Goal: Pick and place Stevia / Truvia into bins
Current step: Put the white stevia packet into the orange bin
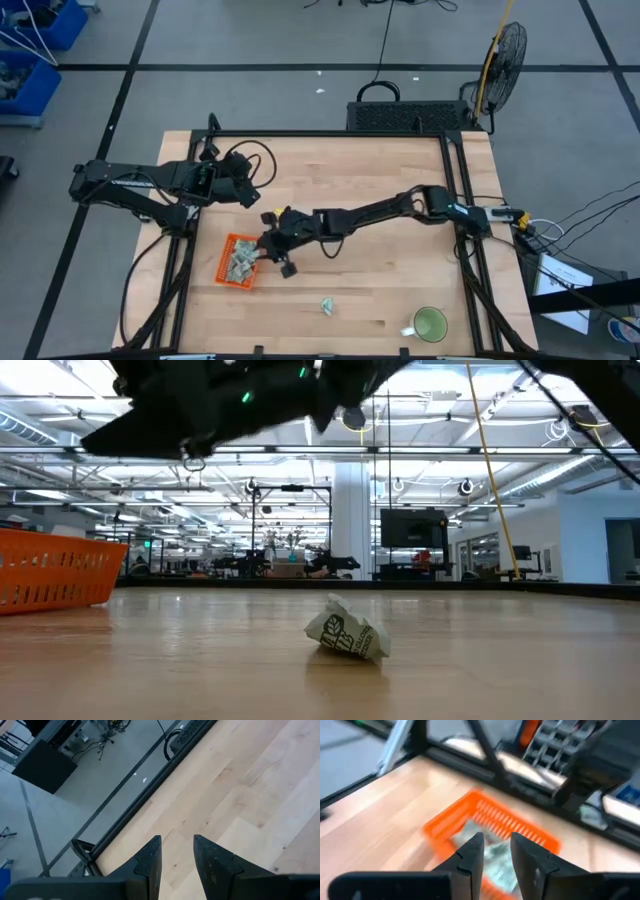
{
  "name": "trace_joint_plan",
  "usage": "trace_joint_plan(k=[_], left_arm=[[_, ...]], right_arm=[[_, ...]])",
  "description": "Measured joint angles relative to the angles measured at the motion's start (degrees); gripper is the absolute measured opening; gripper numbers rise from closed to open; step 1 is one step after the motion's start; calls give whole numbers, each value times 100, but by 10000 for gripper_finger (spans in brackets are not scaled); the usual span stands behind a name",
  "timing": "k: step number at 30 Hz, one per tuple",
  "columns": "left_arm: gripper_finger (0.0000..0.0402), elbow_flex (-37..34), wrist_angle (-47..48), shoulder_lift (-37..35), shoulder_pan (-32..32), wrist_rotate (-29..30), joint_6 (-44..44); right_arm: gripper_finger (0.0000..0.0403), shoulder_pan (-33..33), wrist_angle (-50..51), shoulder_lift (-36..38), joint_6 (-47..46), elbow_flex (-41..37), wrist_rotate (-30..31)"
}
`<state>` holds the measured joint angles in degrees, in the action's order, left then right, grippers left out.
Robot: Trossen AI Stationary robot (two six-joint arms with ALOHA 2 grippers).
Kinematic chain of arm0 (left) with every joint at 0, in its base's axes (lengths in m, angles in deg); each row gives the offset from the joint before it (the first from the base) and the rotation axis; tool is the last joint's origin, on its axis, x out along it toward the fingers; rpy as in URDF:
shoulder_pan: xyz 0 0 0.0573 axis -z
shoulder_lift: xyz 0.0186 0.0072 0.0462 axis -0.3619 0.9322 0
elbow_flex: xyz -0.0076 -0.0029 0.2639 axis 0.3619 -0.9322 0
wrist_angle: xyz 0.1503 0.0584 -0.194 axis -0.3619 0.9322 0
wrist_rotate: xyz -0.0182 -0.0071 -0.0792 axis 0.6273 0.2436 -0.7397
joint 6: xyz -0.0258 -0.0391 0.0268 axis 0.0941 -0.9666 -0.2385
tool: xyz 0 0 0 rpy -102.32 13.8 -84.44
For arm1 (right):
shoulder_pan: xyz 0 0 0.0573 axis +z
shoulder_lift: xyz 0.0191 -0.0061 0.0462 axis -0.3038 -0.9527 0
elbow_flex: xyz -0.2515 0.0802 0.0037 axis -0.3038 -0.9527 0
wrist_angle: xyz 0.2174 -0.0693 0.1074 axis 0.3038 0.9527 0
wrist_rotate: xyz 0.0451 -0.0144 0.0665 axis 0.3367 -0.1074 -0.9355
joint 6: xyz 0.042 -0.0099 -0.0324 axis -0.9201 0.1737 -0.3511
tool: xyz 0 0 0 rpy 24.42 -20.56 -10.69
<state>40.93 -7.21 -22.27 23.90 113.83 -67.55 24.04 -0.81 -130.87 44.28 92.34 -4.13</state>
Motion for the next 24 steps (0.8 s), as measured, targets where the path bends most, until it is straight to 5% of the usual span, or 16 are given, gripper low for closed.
trace_joint_plan(k=[5,12,16,24], left_arm=[[120,0,-6,2,8,-129,4],[120,0,-15,2,26,-460,-11],[120,0,-26,2,103,-612,-44],[120,0,-202,0,160,-576,-197]], right_arm=[[107,274,1807,566,459,-199,11],[129,871,2497,1710,226,-1380,14],[132,1270,1948,2354,-112,-2485,-1],[138,1894,-1149,2430,-454,-4501,-1]])
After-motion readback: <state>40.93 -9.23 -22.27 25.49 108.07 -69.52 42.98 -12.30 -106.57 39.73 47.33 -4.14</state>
